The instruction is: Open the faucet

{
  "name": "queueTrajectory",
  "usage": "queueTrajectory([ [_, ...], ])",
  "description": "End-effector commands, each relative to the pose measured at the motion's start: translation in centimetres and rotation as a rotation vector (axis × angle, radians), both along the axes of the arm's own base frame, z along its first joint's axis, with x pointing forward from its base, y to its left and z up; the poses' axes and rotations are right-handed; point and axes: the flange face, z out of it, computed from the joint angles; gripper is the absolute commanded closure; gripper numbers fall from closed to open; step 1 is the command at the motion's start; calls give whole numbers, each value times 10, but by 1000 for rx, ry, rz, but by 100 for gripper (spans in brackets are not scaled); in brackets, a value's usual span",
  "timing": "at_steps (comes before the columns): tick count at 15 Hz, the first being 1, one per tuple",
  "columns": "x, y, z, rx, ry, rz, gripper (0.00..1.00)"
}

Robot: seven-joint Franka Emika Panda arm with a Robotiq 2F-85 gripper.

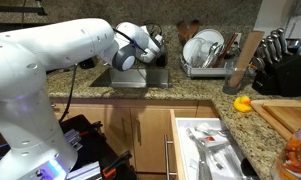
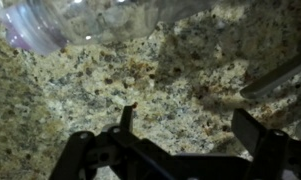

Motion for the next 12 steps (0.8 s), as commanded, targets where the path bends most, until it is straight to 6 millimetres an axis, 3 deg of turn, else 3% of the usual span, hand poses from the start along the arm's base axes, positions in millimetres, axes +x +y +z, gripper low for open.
queueTrajectory([
  [1,3,-4,-4,-4,7,-12,0],
  [12,5,-7,-6,-29,22,-28,0],
])
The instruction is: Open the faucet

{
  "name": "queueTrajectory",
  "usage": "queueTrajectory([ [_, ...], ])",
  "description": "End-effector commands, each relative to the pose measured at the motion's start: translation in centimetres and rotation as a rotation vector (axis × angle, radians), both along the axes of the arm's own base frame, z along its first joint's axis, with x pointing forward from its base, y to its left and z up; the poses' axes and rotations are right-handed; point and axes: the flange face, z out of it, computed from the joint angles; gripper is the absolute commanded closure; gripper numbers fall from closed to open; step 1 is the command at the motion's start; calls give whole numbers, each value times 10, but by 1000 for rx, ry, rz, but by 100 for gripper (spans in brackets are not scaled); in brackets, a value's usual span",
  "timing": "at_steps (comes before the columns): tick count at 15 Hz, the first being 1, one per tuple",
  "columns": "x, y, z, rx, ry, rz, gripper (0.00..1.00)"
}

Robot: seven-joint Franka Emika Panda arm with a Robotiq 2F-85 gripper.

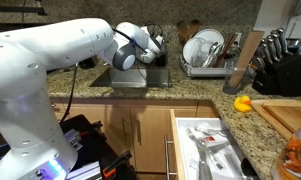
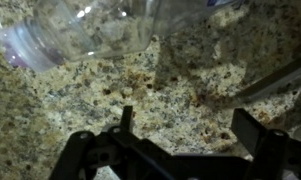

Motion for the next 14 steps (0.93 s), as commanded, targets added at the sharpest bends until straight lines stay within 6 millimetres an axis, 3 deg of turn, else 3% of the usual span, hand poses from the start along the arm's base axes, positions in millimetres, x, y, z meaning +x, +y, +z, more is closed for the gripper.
queueTrajectory([
  [1,4,-6,-2,-50,7,-12,0],
  [10,-5,-13,-13,-272,-66,64,0],
  [14,-3,-11,4,-374,-218,84,0],
])
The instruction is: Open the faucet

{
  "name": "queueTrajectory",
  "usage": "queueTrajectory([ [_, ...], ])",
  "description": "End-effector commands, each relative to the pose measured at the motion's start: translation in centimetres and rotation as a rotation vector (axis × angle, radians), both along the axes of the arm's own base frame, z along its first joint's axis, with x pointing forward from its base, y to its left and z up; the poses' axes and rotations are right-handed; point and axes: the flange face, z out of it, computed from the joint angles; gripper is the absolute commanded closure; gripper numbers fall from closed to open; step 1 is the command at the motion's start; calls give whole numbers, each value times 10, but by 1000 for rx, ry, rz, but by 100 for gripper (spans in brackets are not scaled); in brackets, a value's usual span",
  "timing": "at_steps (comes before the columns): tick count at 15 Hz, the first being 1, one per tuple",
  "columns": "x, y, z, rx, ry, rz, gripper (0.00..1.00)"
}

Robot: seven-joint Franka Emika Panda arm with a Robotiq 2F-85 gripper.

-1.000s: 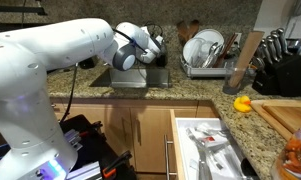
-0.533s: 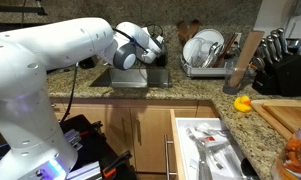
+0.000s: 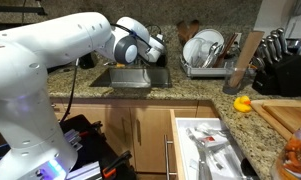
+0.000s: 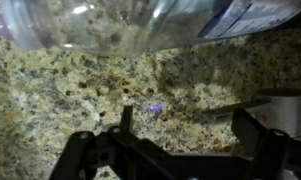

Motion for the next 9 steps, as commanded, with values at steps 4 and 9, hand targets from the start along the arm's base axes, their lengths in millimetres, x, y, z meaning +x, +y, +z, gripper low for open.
queueTrajectory([
  [4,3,1,50,-98,-213,22,0],
  [9,3,1,58,-76,-195,17,0],
])
